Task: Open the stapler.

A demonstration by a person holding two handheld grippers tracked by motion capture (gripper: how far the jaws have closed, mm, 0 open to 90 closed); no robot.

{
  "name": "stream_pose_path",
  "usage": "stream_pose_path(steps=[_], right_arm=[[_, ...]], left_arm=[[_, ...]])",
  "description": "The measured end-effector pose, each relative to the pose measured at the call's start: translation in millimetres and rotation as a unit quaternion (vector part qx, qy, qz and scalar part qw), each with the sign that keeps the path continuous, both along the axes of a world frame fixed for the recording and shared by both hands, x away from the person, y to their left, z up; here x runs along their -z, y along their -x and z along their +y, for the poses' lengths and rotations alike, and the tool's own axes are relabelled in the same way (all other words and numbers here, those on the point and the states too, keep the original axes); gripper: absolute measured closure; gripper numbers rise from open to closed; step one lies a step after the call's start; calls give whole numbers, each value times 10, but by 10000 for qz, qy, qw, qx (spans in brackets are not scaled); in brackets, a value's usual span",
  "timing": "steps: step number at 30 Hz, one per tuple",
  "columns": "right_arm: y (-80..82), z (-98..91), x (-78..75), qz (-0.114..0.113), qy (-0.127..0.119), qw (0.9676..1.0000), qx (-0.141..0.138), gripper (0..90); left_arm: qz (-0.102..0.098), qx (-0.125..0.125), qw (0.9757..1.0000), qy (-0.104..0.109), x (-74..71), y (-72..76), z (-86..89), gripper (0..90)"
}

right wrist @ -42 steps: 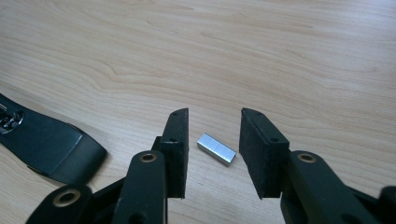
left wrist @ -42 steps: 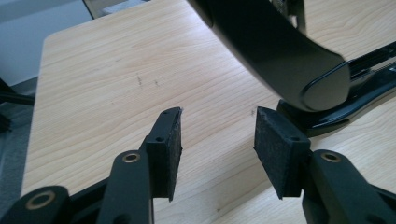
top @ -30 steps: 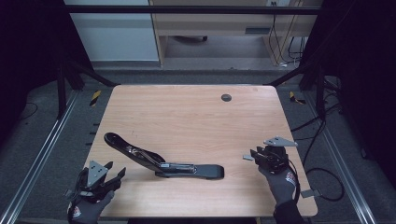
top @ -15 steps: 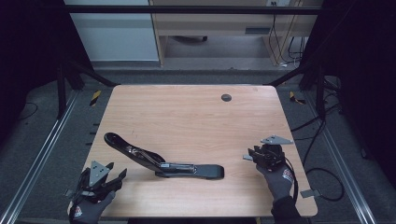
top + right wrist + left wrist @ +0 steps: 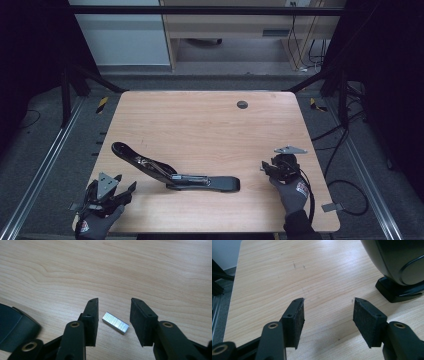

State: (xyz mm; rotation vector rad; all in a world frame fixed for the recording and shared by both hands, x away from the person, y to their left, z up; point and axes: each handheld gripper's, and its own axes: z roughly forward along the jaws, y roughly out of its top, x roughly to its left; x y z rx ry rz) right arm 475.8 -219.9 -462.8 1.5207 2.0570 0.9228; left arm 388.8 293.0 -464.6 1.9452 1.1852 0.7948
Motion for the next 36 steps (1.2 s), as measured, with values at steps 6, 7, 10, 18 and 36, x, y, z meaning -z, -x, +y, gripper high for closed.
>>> stream_pose_path(steps=[6, 7, 10, 18, 36], right_arm=[[-43, 90, 36, 80, 60, 9994, 327, 533], [-47, 103, 38, 60, 97, 9992, 394, 525], [-61, 123, 55, 46, 91, 9983, 580, 478], [-97, 176, 138, 233, 210, 9963, 800, 417], [-129, 140, 245, 341, -72, 9926, 1166, 447]], left_arm=[[11, 13, 10000, 15, 4, 2, -4, 418], [14, 15, 10000, 16, 5, 2, -4, 417], [28, 32, 10000, -5, 7, 3, -5, 416], [22, 32, 10000, 0, 7, 5, -8, 412], [35, 41, 10000, -11, 12, 2, -8, 412]])
